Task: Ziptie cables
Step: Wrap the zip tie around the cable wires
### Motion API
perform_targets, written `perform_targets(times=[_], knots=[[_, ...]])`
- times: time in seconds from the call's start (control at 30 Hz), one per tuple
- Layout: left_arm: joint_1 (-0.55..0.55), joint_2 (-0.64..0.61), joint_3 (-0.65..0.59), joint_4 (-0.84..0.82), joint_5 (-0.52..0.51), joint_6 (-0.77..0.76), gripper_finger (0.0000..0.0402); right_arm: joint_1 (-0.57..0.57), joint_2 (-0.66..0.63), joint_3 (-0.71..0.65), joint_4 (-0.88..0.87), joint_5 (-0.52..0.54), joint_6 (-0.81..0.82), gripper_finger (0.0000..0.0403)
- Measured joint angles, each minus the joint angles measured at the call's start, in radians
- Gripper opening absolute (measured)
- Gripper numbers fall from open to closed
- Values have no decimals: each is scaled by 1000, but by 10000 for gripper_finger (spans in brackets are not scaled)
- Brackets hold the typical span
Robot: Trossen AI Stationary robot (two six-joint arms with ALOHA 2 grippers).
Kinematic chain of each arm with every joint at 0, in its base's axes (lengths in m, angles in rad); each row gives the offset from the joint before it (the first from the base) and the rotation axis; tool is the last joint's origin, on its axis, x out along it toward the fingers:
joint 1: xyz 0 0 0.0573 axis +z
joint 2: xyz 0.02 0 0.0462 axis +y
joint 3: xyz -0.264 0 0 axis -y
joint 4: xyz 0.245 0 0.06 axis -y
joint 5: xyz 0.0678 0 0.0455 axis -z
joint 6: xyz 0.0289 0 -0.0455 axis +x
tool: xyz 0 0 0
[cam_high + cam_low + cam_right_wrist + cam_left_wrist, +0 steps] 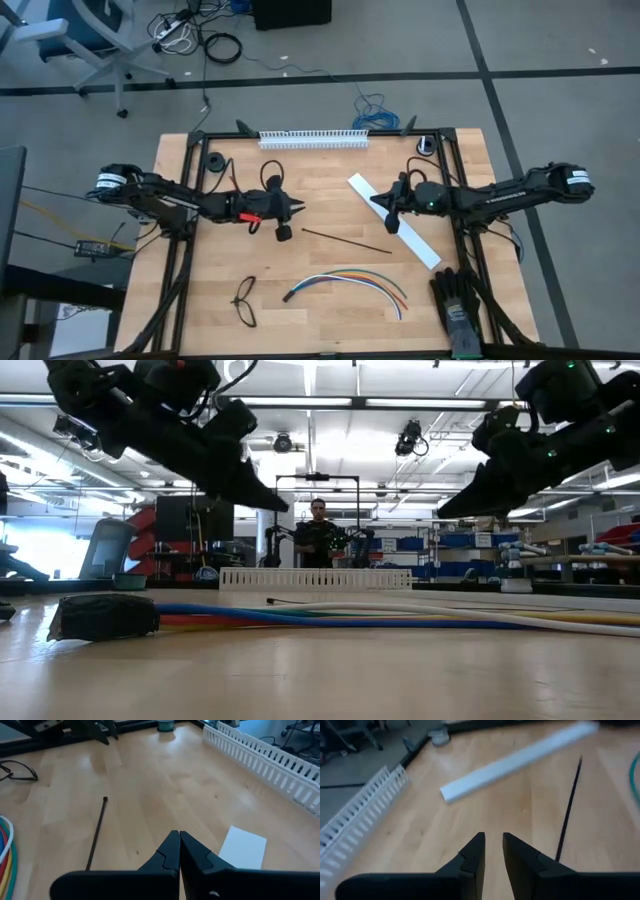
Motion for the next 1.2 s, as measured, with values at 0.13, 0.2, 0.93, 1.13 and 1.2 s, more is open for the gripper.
perform_targets(times=[0.13,0.2,0.93,1.13,1.2], knots=[[-2,14,0,39,84,-90,80,-2,-6,0,-2,-1,-15,0],[-3,32,-1,16,151,-92,80,-3,-6,0,-2,-18,-19,0],[10,195,-17,-12,204,-118,78,14,529,396,-97,-131,15,13],[10,161,-88,33,186,-184,78,13,719,601,-177,-189,-26,45],[10,141,-117,66,179,-205,78,13,766,651,-178,-213,-38,56]])
